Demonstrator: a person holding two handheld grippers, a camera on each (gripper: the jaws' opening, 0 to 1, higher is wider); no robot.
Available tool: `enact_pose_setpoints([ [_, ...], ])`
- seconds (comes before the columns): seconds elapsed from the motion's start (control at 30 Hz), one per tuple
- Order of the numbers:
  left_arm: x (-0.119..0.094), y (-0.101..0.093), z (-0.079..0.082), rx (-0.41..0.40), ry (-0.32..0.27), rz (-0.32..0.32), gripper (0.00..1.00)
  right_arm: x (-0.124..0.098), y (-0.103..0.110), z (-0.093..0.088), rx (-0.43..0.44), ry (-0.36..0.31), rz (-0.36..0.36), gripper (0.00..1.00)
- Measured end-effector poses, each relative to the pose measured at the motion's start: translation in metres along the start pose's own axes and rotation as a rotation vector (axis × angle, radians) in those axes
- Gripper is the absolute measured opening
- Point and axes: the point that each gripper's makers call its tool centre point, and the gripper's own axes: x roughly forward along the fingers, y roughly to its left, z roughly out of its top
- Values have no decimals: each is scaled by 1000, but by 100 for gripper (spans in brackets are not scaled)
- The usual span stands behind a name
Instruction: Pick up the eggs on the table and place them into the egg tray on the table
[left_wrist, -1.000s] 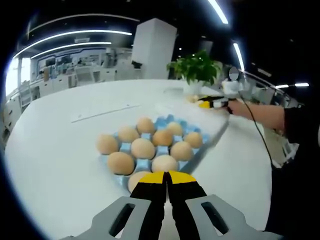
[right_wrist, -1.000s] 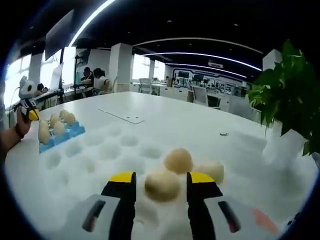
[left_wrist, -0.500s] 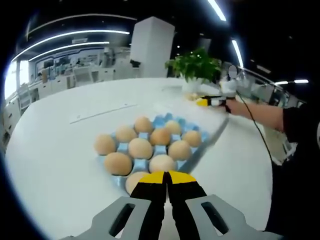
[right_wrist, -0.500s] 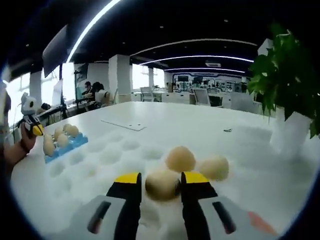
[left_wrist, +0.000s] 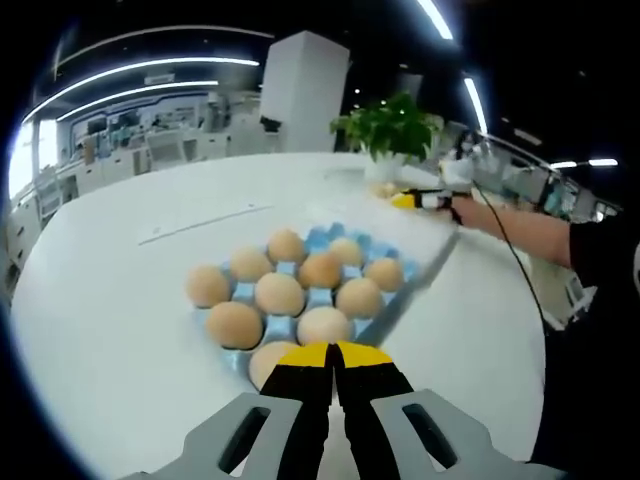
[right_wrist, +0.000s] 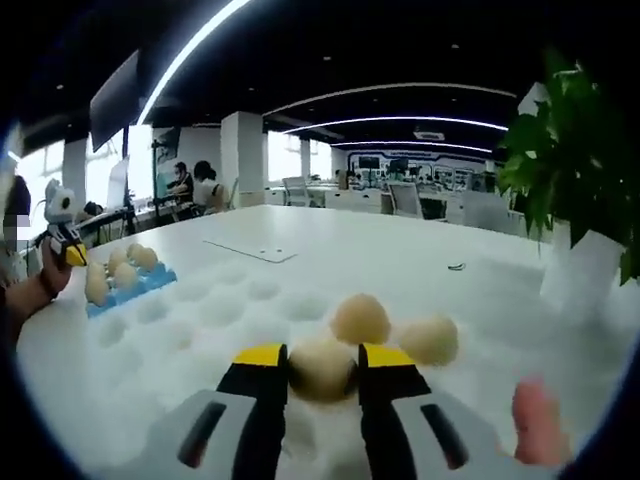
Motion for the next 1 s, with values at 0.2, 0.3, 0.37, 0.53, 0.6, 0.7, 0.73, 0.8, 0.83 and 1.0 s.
enact_pose_setpoints([
  [0.2,2,1,-1,-1,5,-2,1,0,-1,0,38,14,1,27],
  [0.3,2,0,-1,0,9,-1,1,1,1,-1,21,14,-15,27],
  [0.37,2,0,-2,-2,8,-3,1,0,0,-1,27,15,-22,27],
  [0.53,2,0,-1,-9,5,-10,1,1,0,-1,41,57,-34,26],
  [0.6,3,0,-1,-10,6,-13,1,0,0,-3,71,98,-35,26],
  [0.7,3,0,-3,-11,12,-9,1,3,-2,0,120,104,-41,26],
  [0.73,3,0,-3,-11,12,-6,1,3,-1,0,161,99,-41,26],
  [0.8,0,0,-2,-15,5,-4,1,1,-4,1,207,93,-38,26],
  [0.83,-1,1,-2,-17,2,-3,1,1,-4,1,212,92,-40,26],
  [1.0,-2,0,-1,-20,-8,-8,1,0,-4,2,244,92,-56,26],
])
